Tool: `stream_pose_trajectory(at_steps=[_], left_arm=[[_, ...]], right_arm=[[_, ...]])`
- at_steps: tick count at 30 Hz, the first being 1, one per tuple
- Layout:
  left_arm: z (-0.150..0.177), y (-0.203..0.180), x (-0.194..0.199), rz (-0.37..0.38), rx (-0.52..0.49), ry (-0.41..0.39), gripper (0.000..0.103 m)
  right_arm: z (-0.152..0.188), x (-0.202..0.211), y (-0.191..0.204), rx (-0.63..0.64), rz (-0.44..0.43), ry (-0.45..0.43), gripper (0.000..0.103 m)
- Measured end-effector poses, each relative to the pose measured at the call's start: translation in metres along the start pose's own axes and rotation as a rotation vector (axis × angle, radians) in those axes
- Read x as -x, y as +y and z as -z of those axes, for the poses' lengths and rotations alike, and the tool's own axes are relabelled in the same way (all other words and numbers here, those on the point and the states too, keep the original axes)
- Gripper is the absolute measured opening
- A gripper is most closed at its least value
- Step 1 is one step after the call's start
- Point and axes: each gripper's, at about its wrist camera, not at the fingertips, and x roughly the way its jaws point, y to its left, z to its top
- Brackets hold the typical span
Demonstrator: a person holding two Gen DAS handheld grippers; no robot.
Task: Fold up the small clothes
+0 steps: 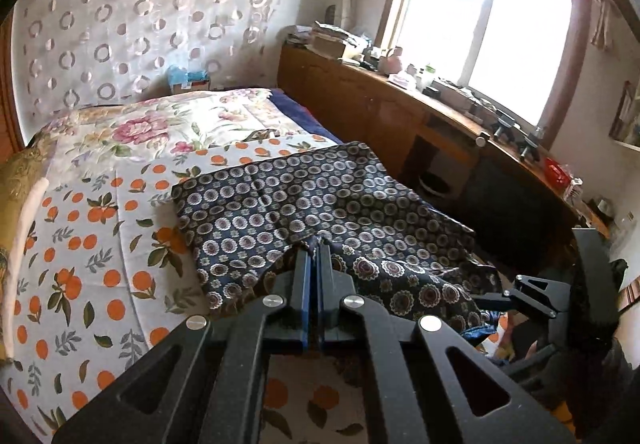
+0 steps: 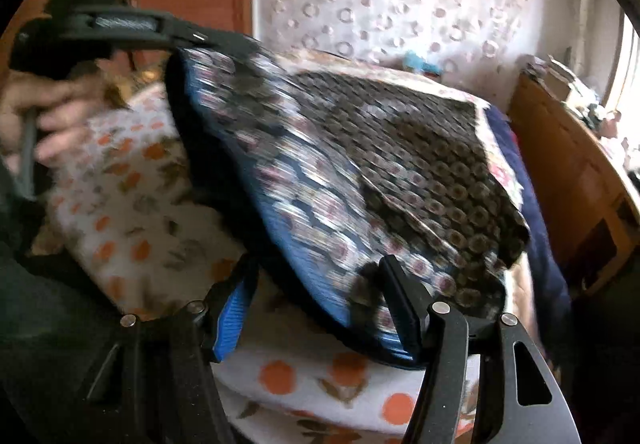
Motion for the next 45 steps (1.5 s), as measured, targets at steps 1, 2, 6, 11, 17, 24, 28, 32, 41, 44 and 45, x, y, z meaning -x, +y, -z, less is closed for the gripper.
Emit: stream_pose_trajectory(at_steps=[1, 2, 6, 11, 17, 24, 28, 32, 41, 44, 45], left_arm=[[0.001, 0.002, -0.001, -0.001, 0.006, 0.002, 0.003], [0.001, 0.002, -0.001, -0.002, 0.008, 0.003, 0.003], [0.003, 0.005, -0.003, -0.004, 0.016, 0.005, 0.003], [0.003, 0.006, 0.0, -0.002, 0.02, 0.006, 0.003], [0.005, 0.012, 0.0, -0.025, 0.021, 0.017, 0.003], [-0.005, 0.026, 0.005, -0.06, 0.029, 0.001, 0.003], [-0.009, 0.037, 0.001, -0.071, 0.061, 0.004, 0.006], [-0.015, 0.042, -0.002, -0.068, 0.057, 0.022, 0.011], [-0.03, 0.066, -0.008, -0.096, 0.052, 0.012, 0.05], [-0.032, 0.081, -0.012, -0.112, 0.064, 0.017, 0.05], [-0.032, 0.085, -0.013, -0.118, 0.067, 0.022, 0.05]], right_arm=[[0.001, -0.003, -0.003, -0.001, 0.012, 0.007, 0.064], [0.003, -0.007, -0.006, -0.007, 0.014, 0.016, 0.064], [0.006, -0.014, -0.009, -0.009, 0.022, 0.025, 0.064], [0.007, -0.022, -0.017, -0.006, 0.027, 0.011, 0.039], [0.002, -0.019, -0.024, -0.001, 0.005, -0.008, 0.005], [-0.051, -0.001, -0.042, 0.039, 0.038, -0.124, 0.004], [-0.086, -0.011, -0.05, 0.063, 0.051, -0.156, 0.004], [-0.099, -0.031, -0.059, 0.032, 0.016, -0.158, 0.004], [-0.122, -0.08, -0.077, 0.025, -0.039, -0.129, 0.004], [-0.138, -0.091, -0.081, 0.04, -0.048, -0.119, 0.004], [-0.142, -0.096, -0.083, 0.043, -0.052, -0.114, 0.004]])
